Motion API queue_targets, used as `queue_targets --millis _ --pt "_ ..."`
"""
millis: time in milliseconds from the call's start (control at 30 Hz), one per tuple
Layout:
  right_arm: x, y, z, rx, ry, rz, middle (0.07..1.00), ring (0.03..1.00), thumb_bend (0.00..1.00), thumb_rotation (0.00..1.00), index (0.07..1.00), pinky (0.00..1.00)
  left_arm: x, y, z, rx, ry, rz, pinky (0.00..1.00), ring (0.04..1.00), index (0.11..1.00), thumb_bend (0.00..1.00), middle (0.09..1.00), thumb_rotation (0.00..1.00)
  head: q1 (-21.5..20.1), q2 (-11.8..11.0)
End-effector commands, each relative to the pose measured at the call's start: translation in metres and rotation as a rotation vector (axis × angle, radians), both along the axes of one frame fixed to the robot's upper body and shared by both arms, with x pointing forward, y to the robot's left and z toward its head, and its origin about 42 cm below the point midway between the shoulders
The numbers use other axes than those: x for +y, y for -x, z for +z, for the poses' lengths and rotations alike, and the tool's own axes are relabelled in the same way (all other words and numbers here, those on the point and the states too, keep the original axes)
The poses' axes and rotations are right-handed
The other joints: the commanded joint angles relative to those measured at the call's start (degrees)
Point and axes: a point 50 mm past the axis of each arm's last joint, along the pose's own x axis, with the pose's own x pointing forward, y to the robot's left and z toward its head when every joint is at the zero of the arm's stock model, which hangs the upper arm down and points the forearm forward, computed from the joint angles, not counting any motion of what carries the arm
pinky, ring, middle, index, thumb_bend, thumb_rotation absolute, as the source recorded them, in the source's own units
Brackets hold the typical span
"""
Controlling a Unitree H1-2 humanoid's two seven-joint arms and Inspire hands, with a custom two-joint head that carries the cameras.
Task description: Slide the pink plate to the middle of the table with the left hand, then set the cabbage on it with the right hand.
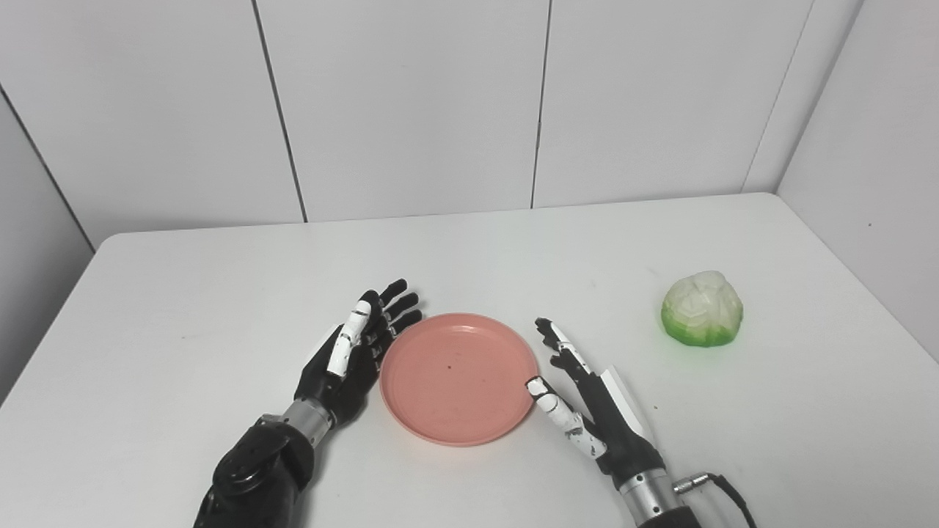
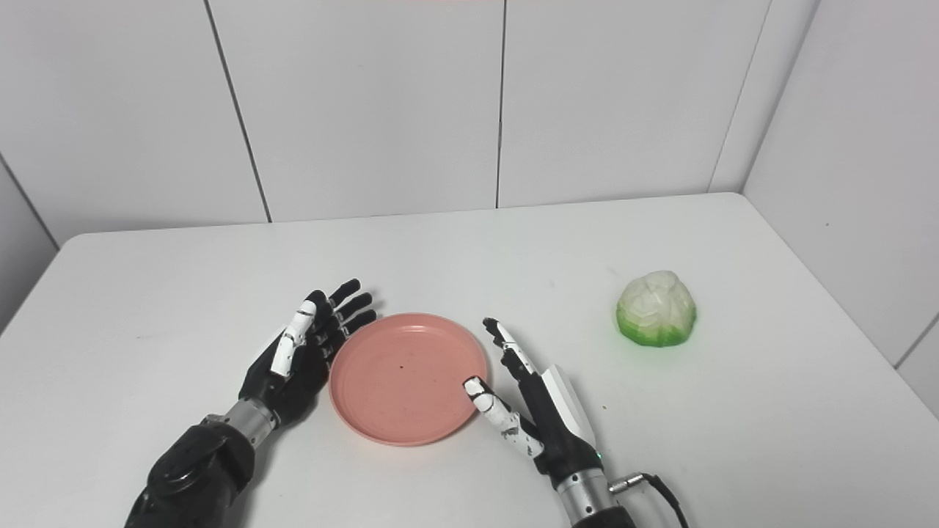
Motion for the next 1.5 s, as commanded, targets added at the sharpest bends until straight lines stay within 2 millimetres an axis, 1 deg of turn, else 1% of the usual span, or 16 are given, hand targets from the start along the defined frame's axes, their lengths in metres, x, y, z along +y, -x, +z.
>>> queue_targets --millis 0,367,500,533,600,667,700,933,967,1000,1033,1100,1200,1300,1400,1467 --pt "0.006 -0.006 0.002 -0.004 -0.014 -0.007 0.95 0.934 0.26 1.0 0.948 0.89 0.006 0.01 -0.029 0.111 -0.047 0.006 0.93 0.929 0.934 0.48 0.936 1.0 0.04 -0.07" --pt "-0.006 -0.006 0.002 -0.007 0.001 -0.037 0.945 0.934 0.25 1.0 0.948 0.89 0.007 0.009 -0.04 0.115 -0.034 0.019 0.92 0.914 0.918 0.48 0.923 1.0 -4.79 -1.45" --pt "-0.01 -0.008 0.007 -0.043 0.009 -0.063 0.942 0.93 0.26 1.0 0.943 0.88 0.007 0.006 -0.043 0.112 -0.037 0.023 0.9 0.906 0.916 0.48 0.916 1.0 -6.65 -2.38" --pt "-0.012 -0.009 0.01 -0.06 0.024 -0.068 0.941 0.929 0.26 1.0 0.941 0.88 0.008 0.005 -0.045 0.112 -0.038 0.027 0.9 0.905 0.916 0.48 0.916 1.0 -8.13 -3.46" --pt "-0.014 -0.01 0.015 -0.093 0.05 -0.08 0.939 0.925 0.27 1.0 0.939 0.88 0.009 0.003 -0.047 0.114 -0.038 0.034 0.89 0.897 0.909 0.49 0.909 1.0 -8.99 -4.06" --pt "-0.014 -0.011 0.02 -0.121 0.068 -0.096 0.937 0.915 0.35 0.95 0.932 0.86 0.011 0.002 -0.05 0.117 -0.034 0.04 0.88 0.89 0.9 0.49 0.903 1.0 -9.85 -4.61" --pt "-0.014 -0.011 0.024 -0.134 0.078 -0.108 0.937 0.913 0.36 0.94 0.931 0.86 0.013 0.001 -0.051 0.116 -0.031 0.042 0.88 0.889 0.899 0.49 0.902 1.0 -10.53 -5.01" --pt "-0.013 -0.016 0.059 -0.23 0.118 -0.179 0.913 0.888 0.61 0.86 0.923 0.82 0.029 -0.003 -0.058 0.117 -0.012 0.048 0.87 0.884 0.894 0.5 0.9 1.0 -14.49 -6.21" --pt "-0.013 -0.017 0.063 -0.245 0.115 -0.186 0.907 0.885 0.66 0.81 0.92 0.83 0.032 -0.004 -0.06 0.116 -0.011 0.049 0.87 0.88 0.892 0.51 0.897 1.0 -15.3 -6.68" --pt "-0.013 -0.018 0.067 -0.263 0.113 -0.196 0.905 0.885 0.68 0.8 0.919 0.83 0.034 -0.004 -0.061 0.118 -0.01 0.05 0.87 0.88 0.891 0.51 0.897 1.0 -15.43 -6.74" --pt "-0.013 -0.019 0.071 -0.276 0.112 -0.205 0.897 0.876 0.73 0.73 0.91 0.82 0.037 -0.005 -0.063 0.119 -0.008 0.049 0.86 0.878 0.888 0.51 0.894 1.0 -16.18 -7.04" --pt "-0.014 -0.022 0.08 -0.302 0.115 -0.221 0.895 0.873 0.74 0.71 0.907 0.82 0.04 -0.006 -0.065 0.122 -0.003 0.046 0.86 0.878 0.888 0.51 0.894 1.0 -17.04 -7.35" --pt "-0.016 -0.025 0.096 -0.346 0.133 -0.236 0.891 0.859 0.84 0.6 0.886 0.78 0.045 -0.007 -0.07 0.131 0.0 0.051 0.85 0.871 0.881 0.52 0.887 1.0 -18.48 -8.7" --pt "-0.018 -0.026 0.105 -0.382 0.141 -0.222 0.892 0.845 0.9 0.53 0.887 0.75 0.049 -0.008 -0.074 0.139 0.002 0.058 0.84 0.863 0.87 0.52 0.879 1.0 -19.12 -9.38" --pt "-0.022 -0.025 0.119 -0.448 0.172 -0.228 0.906 0.849 0.95 0.53 0.907 0.73 0.052 -0.009 -0.079 0.153 0.007 0.062 0.84 0.858 0.865 0.51 0.875 1.0 -19.7 -9.99" --pt "-0.026 -0.024 0.127 -0.495 0.196 -0.236 0.913 0.866 0.98 0.54 0.915 0.75 0.053 -0.01 -0.081 0.16 0.012 0.062 0.83 0.853 0.861 0.51 0.869 1.0 -19.78 -10.23"
